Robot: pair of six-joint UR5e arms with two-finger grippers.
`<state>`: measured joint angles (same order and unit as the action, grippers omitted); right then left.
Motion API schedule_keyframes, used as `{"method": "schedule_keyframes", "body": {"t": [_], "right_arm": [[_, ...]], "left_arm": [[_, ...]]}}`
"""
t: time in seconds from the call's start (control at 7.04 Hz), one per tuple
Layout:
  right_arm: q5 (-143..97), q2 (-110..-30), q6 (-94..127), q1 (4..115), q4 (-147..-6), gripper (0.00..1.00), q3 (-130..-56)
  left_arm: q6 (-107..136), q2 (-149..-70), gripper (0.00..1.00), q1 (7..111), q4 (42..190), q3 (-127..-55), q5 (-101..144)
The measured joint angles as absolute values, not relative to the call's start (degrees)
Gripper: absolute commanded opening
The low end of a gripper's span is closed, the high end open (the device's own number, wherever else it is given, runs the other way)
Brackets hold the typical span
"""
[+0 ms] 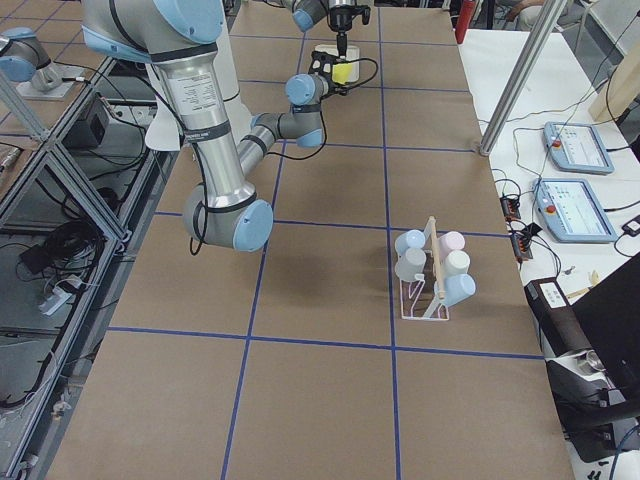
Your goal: Transfer IKEA cup to right arm and place on rack
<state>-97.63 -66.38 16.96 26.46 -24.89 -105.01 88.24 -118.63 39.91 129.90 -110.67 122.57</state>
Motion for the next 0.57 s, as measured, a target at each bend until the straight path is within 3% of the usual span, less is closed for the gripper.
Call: {"method": "schedule_keyframes", "body": {"t": [0.14, 0.28, 0.57], "right_arm": [[-97.6, -66.4, 17.0, 26.5, -24.9, 0.25, -105.0], [-97.5, -66.4, 16.9, 26.5, -24.9, 0.25, -105.0], [-97.5, -66.5, 16.8, 26.5, -24.9, 0.24, -105.0]], "left_arm": [[88.2, -118.6, 0.07, 39.9, 129.9, -110.7, 122.6], [88.2, -118.6, 0.99, 39.9, 129.9, -110.7, 122.7], [88.3, -118.7, 1.0, 39.9, 129.8, -110.8, 122.6]]}}
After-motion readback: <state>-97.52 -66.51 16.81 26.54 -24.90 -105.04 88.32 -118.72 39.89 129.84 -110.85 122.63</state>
